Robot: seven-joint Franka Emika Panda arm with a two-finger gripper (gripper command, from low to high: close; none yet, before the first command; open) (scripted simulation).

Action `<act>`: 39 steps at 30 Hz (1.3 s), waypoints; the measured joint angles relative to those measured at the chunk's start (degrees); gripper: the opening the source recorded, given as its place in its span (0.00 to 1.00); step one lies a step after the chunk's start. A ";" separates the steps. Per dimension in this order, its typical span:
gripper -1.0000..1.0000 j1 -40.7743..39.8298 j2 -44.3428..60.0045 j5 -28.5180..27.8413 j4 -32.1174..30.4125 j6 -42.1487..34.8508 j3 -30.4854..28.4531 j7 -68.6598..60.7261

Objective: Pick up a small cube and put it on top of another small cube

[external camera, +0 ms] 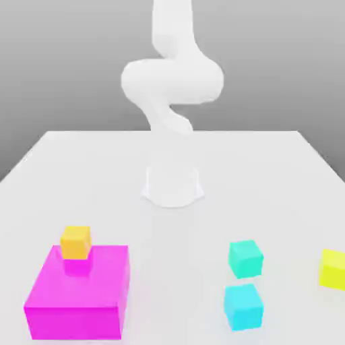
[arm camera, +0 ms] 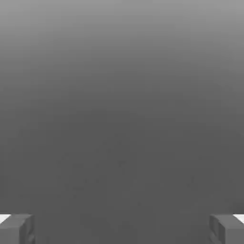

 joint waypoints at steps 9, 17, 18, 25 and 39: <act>0.50 8.97 18.95 0.71 -3.17 7.52 5.20 -9.05; 0.50 15.87 35.58 -1.34 -5.93 14.10 11.40 -15.03; 0.50 17.23 37.70 -1.97 -6.27 14.91 12.05 -15.51; 0.50 24.31 52.73 -8.36 -8.59 20.42 14.44 -17.45; 0.00 28.64 63.44 -14.42 -7.11 27.82 10.34 -13.86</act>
